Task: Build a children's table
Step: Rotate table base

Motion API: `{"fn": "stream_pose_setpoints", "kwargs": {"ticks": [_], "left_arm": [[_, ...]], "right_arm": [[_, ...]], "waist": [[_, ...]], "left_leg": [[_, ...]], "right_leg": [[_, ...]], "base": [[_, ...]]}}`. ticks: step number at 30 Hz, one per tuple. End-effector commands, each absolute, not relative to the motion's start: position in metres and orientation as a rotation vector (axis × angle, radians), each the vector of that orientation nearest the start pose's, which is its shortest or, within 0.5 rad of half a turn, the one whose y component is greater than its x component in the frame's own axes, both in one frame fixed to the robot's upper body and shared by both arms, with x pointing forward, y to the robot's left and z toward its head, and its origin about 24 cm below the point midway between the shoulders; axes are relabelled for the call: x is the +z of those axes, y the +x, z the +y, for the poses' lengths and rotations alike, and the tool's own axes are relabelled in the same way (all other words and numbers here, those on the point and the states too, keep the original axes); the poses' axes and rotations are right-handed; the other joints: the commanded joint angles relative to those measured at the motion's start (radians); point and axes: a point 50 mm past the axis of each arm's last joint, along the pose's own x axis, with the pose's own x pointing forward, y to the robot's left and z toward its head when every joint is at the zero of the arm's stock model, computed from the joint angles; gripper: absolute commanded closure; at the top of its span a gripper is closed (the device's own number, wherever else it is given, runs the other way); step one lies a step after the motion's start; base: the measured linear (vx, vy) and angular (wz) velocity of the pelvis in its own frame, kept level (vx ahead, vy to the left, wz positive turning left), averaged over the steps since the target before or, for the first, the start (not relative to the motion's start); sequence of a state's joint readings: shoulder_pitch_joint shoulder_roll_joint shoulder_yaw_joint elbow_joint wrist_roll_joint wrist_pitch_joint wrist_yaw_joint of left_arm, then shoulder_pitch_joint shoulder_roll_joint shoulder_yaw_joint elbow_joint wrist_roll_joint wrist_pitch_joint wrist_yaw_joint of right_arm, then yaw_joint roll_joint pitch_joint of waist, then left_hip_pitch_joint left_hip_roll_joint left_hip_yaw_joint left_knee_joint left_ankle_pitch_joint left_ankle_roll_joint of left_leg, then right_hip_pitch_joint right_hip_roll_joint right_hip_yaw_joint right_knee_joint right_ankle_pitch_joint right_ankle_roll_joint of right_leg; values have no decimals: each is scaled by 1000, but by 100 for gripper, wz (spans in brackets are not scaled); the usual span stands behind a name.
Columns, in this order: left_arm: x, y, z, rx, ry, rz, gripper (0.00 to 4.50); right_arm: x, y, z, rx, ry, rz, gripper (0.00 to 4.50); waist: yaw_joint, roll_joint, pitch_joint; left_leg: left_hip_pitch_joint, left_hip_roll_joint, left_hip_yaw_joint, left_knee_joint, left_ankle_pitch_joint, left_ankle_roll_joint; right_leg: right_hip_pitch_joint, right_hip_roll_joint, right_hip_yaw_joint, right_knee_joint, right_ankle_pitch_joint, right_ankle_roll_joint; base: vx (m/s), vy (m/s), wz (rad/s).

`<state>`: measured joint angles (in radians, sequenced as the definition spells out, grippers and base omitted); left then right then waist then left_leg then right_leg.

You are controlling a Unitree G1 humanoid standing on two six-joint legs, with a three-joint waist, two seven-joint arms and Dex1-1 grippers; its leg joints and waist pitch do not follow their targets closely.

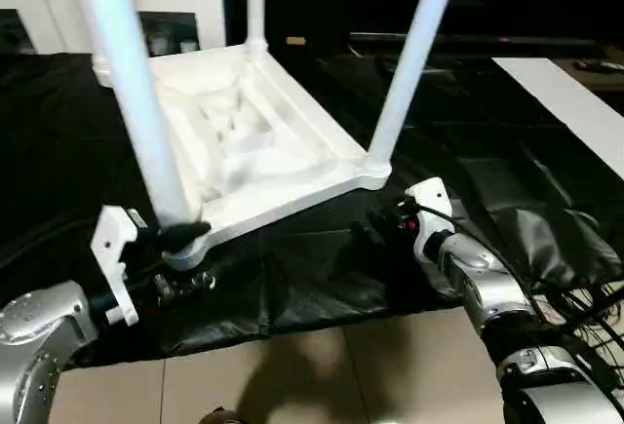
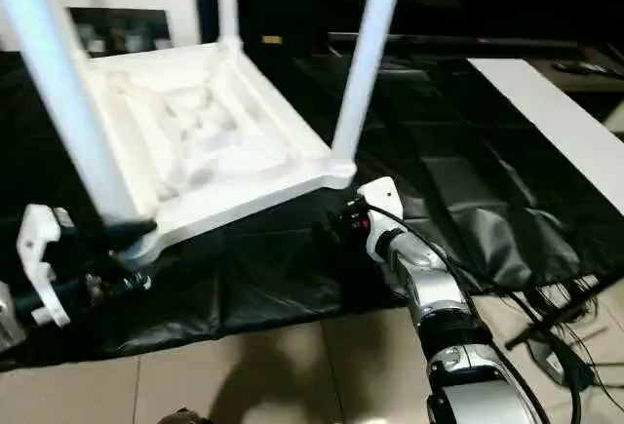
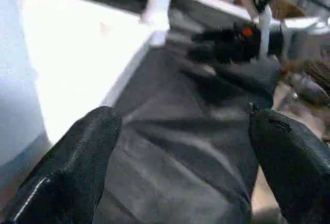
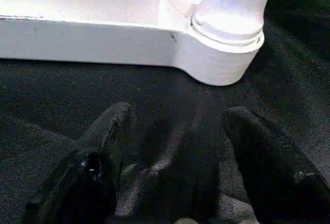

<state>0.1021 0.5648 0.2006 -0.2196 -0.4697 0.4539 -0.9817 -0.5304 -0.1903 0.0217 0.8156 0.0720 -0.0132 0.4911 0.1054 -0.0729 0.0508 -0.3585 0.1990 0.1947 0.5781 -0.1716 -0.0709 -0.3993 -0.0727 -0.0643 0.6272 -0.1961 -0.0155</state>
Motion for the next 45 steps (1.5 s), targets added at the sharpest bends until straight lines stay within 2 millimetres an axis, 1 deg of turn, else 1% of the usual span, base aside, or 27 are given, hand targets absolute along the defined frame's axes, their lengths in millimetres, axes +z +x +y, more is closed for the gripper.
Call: {"fn": "stream_pose_setpoints", "kwargs": {"ticks": [1, 3, 4, 5, 10, 13, 15, 17, 18, 19, 21, 22, 23, 24, 25, 26, 28, 30, 32, 33, 34, 36, 37, 39, 42, 44, 45], "left_arm": [[82, 204, 236, -891, -39, 312, 4], [82, 200, 239, -898, -38, 327, 4], [82, 198, 242, -897, -30, 336, 4], [83, 197, 249, -877, -13, 339, 4], [90, 197, 269, -815, 27, 334, 4], [95, 198, 279, -790, 57, 332, 4], [105, 203, 293, -744, 101, 303, 4], [108, 206, 295, -741, 108, 285, 4], [115, 219, 290, -748, 127, 221, 4], [116, 221, 289, -750, 128, 213, 4], [119, 232, 280, -763, 130, 171, 4], [121, 238, 276, -768, 127, 148, 4], [123, 247, 271, -778, 119, 125, 4], [125, 258, 263, -795, 117, 97, 4], [125, 258, 263, -795, 117, 97, 4], [125, 268, 255, -820, 107, 81, 4], [125, 271, 251, -837, 104, 74, 4], [128, 280, 236, -902, 63, 45, 4], [130, 282, 219, -988, 14, 34, 4], [131, 281, 210, -1040, -5, 34, 4], [131, 280, 203, -1082, -25, 39, 4], [129, 277, 188, -1175, -62, 64, 4], [128, 275, 181, -1210, -72, 73, 4], [128, 270, 166, -1280, -89, 82, 4], [129, 264, 145, -1360, -104, 74, 4], [129, 267, 118, -1406, -103, 51, 4], [129, 267, 118, -1406, -103, 51, 4]], "right_arm": [[22, 337, -150, 531, -84, 269, 130], [23, 336, -149, 542, -78, 265, 130], [23, 336, -149, 549, -83, 263, 130], [24, 336, -145, 582, -74, 258, 130], [26, 335, -137, 643, -64, 251, 130], [26, 335, -136, 645, -67, 258, 130], [25, 337, -135, 632, -74, 265, 130], [25, 338, -135, 630, -73, 268, 130], [24, 340, -131, 623, -77, 275, 130], [24, 340, -131, 622, -77, 276, 130], [23, 342, -127, 608, -79, 285, 130], [23, 344, -126, 592, -80, 291, 130], [22, 346, -124, 571, -81, 300, 130], [22, 349, -121, 546, -87, 315, 130], [22, 349, -121, 546, -87, 315, 130], [19, 352, -119, 517, -113, 346, 130], [18, 352, -118, 508, -120, 356, 130], [17, 354, -114, 494, -111, 375, 130], [18, 356, -111, 487, -113, 380, 130], [18, 357, -109, 485, -108, 381, 130], [19, 358, -108, 483, -105, 382, 130], [20, 359, -105, 483, -100, 378, 130], [21, 360, -103, 488, -97, 376, 130], [22, 360, -100, 505, -94, 371, 130], [21, 358, -94, 542, -99, 365, 130], [20, 356, -87, 574, -90, 362, 130], [20, 356, -87, 574, -90, 362, 130]], "waist": [[6, 17, -54], [4, 20, -52], [6, 16, -51], [8, 16, -50], [13, 22, -44], [14, 23, -45], [13, 28, -48], [14, 27, -48], [15, 28, -47], [18, 30, -50], [21, 33, -51], [20, 31, -51], [22, 37, -55], [23, 36, -56], [24, 39, -59], [28, 46, -61], [30, 40, -61], [30, 47, -65], [32, 45, -66], [35, 51, -66], [35, 48, -66], [37, 49, -65], [37, 41, -63], [38, 47, -62], [32, 42, -61], [28, 37, -61], [28, 37, -61]], "left_leg": [[8, 31, -20, -72, -272, -16], [12, 33, -18, -72, -276, -11], [15, 34, -17, -73, -280, -11], [14, 33, -18, -73, -285, -10], [21, 36, -21, -79, -353, -25], [21, 36, -23, -81, -365, -35], [22, 34, -24, -81, -364, -41], [23, 34, -24, -81, -360, -43], [24, 34, -24, -81, -362, -44], [32, 33, -21, -79, -364, -51], [22, 35, -25, -81, -347, -58], [23, 35, -24, -81, -344, -60], [29, 33, -21, -77, -327, -66], [27, 32, -20, -76, -320, -69], [26, 30, -19, -74, -295, -74], [25, 30, -20, -73, -283, -76], [21, 30, -19, -72, -273, -79], [21, 29, -18, -68, -255, -79], [19, 30, -17, -66, -236, -76], [18, 30, -16, -64, -230, -73], [18, 32, -15, -64, -231, -70], [18, 34, -14, -64, -237, -68], [17, 35, -13, -65, -242, -65], [16, 36, -14, -66, -246, -69], [12, 35, -15, -66, -243, -67], [9, 33, -13, -65, -229, -56], [10, 33, -13, -64, -224, -54]], "right_leg": [[39, -63, 51, -74, -196, -159], [35, -60, 51, -76, -197, -163], [33, -60, 51, -77, -203, -167], [34, -60, 51, -77, -210, -167], [26, -63, 53, -86, -302, -149], [27, -63, 53, -85, -297, -147], [28, -63, 52, -83, -286, -151], [27, -63, 53, -82, -277, -153], [26, -64, 52, -82, -274, -156], [22, -64, 53, -82, -268, -163], [32, -68, 52, -74, -236, -171], [31, -67, 52, -75, -230, -170], [28, -66, 52, -70, -195, -181], [30, -65, 52, -68, -181, -186], [32, -64, 51, -64, -145, -191], [34, -66, 51, -60, -124, -193], [39, -67, 50, -57, -108, -196], [41, -66, 49, -53, -75, -202], [43, -66, 49, -49, -43, -213], [44, -65, 48, -47, -28, -218], [44, -64, 47, -47, -30, -223], [43, -66, 47, -45, -43, -228], [43, -66, 47, -49, -62, -228], [43, -68, 47, -49, -78, -218], [47, -69, 48, -52, -86, -212], [49, -69, 50, -55, -94, -205], [49, -69, 50, -55, -93, -205]], "base": [[0, 0, 0], [0, 0, 0], [0, 0, 0], [0, 0, 0], [0, 0, 0], [0, 0, 0], [0, 0, 0], [0, 0, 0], [0, 0, 0], [0, 0, 0], [0, 0, 0], [0, 0, 0], [0, 0, 0], [0, 0, 0], [0, 0, 0], [0, 0, 0], [0, 0, 0], [0, 0, 0], [0, 0, 0], [0, 0, 0], [0, 0, 0], [0, 0, 0], [0, 0, 0], [0, 0, 0], [0, 0, 0], [0, 0, 0], [0, 0, 0]]}}
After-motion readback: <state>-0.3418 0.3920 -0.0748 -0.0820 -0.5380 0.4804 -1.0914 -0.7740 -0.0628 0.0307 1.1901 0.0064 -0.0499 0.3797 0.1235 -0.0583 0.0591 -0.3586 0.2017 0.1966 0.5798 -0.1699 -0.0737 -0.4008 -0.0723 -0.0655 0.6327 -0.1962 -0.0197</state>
